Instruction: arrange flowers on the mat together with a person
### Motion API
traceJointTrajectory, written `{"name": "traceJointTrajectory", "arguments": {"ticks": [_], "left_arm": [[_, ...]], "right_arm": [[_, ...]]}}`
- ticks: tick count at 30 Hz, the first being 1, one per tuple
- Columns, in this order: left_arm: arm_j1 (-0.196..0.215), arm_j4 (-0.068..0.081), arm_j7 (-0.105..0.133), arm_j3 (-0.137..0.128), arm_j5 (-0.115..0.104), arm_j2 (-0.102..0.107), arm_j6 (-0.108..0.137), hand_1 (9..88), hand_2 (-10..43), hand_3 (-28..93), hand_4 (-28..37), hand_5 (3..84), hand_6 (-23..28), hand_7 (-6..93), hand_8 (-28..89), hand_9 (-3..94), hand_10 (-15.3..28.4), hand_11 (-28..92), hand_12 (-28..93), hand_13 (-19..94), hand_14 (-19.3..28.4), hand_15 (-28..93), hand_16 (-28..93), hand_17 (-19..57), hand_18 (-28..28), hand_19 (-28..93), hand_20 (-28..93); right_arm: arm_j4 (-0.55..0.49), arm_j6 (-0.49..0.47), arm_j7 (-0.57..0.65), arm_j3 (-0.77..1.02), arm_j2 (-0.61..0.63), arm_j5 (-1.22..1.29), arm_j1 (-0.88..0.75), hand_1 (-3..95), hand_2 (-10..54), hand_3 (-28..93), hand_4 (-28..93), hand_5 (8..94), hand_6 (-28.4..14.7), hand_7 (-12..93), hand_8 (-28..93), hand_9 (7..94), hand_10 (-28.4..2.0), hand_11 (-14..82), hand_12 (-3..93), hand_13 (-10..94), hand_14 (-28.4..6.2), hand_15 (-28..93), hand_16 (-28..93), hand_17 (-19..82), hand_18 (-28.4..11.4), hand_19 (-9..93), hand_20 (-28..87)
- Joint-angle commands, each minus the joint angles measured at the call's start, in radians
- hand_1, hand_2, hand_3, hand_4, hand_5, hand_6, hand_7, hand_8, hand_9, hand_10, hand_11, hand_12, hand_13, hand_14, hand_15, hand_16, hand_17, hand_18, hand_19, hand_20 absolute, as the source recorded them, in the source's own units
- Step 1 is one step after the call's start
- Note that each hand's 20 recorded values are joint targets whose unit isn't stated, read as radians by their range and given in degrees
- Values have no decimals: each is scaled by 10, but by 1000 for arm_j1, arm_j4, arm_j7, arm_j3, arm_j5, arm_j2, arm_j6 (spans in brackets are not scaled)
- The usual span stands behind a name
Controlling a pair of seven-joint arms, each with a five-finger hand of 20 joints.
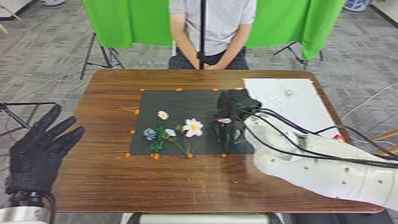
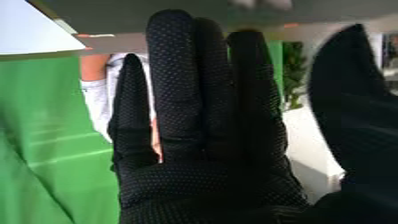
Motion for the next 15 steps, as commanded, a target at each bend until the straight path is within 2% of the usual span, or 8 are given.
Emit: {"name": "traceJointTrajectory", "arguments": {"ticks": [1, 3, 4, 6, 10, 13, 14, 15], "left_arm": [[15, -7, -27, -5, 29, -35, 2, 187, 80, 757, -283, 308, 45, 96, -85, 309, 151, 176, 116, 221, 227, 463, -64, -77, 197, 442, 204], [13, -6, -39, -9, 38, -45, 0, 185, 80, 756, -283, 307, 45, 95, -85, 309, 151, 176, 117, 221, 227, 462, -64, -77, 196, 441, 204], [10, -6, -59, -14, 52, -57, -6, 184, 80, 756, -283, 307, 45, 95, -85, 308, 151, 176, 117, 221, 227, 462, -64, -77, 196, 441, 203], [7, -6, -73, -17, 69, -67, -10, 183, 80, 754, -283, 306, 45, 95, -84, 308, 150, 174, 116, 219, 227, 460, -64, -77, 196, 439, 203], [18, -7, -82, -24, 82, -69, -18, 178, 80, 748, -283, 305, 44, 94, -84, 307, 150, 173, 117, 218, 226, 458, -63, -80, 196, 435, 200], [23, -7, -127, -35, 135, -94, -18, 174, 78, 746, -283, 305, 43, 93, -83, 306, 150, 172, 118, 216, 225, 452, -63, -83, 195, 427, 196], [27, -7, -143, -43, 137, -107, -37, 172, 77, 745, -283, 304, 42, 92, -82, 306, 150, 171, 118, 215, 223, 447, -63, -84, 195, 421, 193], [37, -7, -128, -44, 118, -100, -43, 170, 76, 744, -283, 303, 41, 91, -82, 302, 147, 168, 117, 211, 221, 436, -64, -85, 196, 411, 188]], "right_arm": [[-160, 22, -91, 393, 79, 183, -291, 284, -80, 732, -270, 610, 21, 161, -137, 649, -133, 213, 158, 596, -118, 518, 143, 153, -214, 657, 120], [-200, 10, -136, 522, 90, 248, -398, 262, -55, 730, -265, 597, 17, 157, -135, 630, -141, 200, 155, 577, -134, 511, 134, 143, -220, 634, 114], [-221, 11, -153, 587, 95, 291, -456, 256, -47, 728, -264, 588, 14, 154, -134, 622, -143, 195, 154, 568, -138, 508, 132, 138, -223, 626, 112], [-256, 24, -216, 714, 98, 417, -569, 243, -32, 726, -264, 569, 10, 152, -132, 610, -148, 191, 154, 555, -143, 504, 128, 129, -226, 615, 110], [-313, 29, -336, 939, 91, 654, -791, 225, -9, 726, -263, 541, 2, 143, -128, 582, -161, 175, 151, 523, -157, 500, 124, 113, -233, 591, 109], [-304, 32, -504, 997, 114, 885, -880, 219, 8, 728, -262, 526, -1, 138, -124, 556, -166, 165, 150, 499, -164, 494, 120, 103, -237, 576, 109], [-295, -4, -532, 1033, 101, 945, -912, 219, 10, 731, -262, 522, -2, 137, -123, 544, -166, 161, 150, 492, -163, 492, 119, 101, -239, 570, 109], [-291, -4, -569, 1042, 107, 1016, -931, 219, 11, 734, -262, 513, -1, 135, -122, 530, -168, 156, 150, 479, -163, 487, 117, 95, -243, 562, 108]]}}
